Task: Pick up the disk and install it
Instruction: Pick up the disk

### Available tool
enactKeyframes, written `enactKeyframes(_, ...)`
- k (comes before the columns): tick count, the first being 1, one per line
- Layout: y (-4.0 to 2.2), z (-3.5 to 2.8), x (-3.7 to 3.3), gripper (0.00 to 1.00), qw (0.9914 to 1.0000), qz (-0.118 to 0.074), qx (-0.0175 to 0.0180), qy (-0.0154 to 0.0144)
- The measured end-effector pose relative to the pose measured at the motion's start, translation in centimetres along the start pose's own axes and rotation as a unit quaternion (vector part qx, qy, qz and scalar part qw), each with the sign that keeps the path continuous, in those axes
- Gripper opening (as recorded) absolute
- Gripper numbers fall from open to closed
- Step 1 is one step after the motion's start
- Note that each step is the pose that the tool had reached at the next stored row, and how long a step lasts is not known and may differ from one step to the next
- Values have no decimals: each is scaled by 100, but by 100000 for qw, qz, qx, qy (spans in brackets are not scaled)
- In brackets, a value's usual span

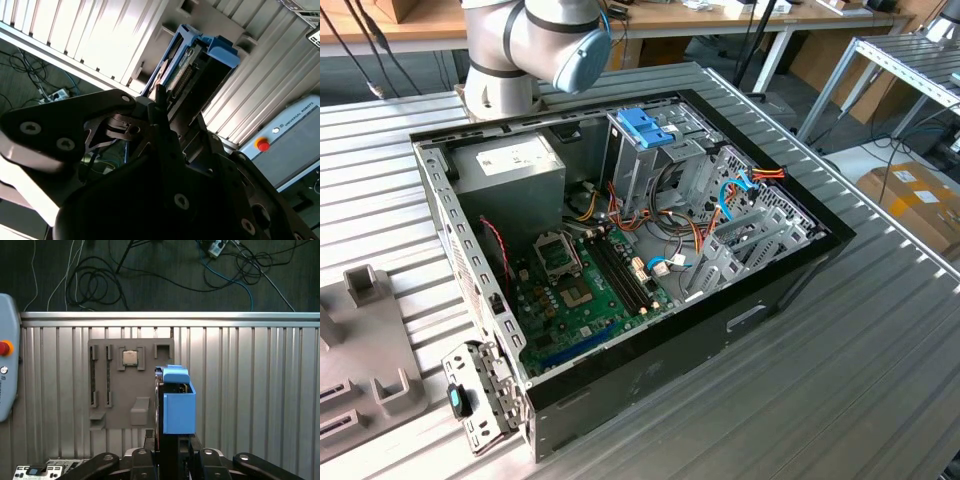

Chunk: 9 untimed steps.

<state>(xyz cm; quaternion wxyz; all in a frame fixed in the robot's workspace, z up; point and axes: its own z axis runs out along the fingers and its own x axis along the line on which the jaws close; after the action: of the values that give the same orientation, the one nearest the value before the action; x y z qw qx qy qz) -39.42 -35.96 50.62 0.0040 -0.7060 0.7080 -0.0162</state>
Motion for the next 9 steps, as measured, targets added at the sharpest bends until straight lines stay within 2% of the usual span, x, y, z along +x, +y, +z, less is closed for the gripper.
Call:
enactKeyframes(7, -108, 4, 0, 35, 100000, 1, 8, -3)
enactKeyframes(9, -166, 5, 0, 35, 100000, 0, -1, -1)
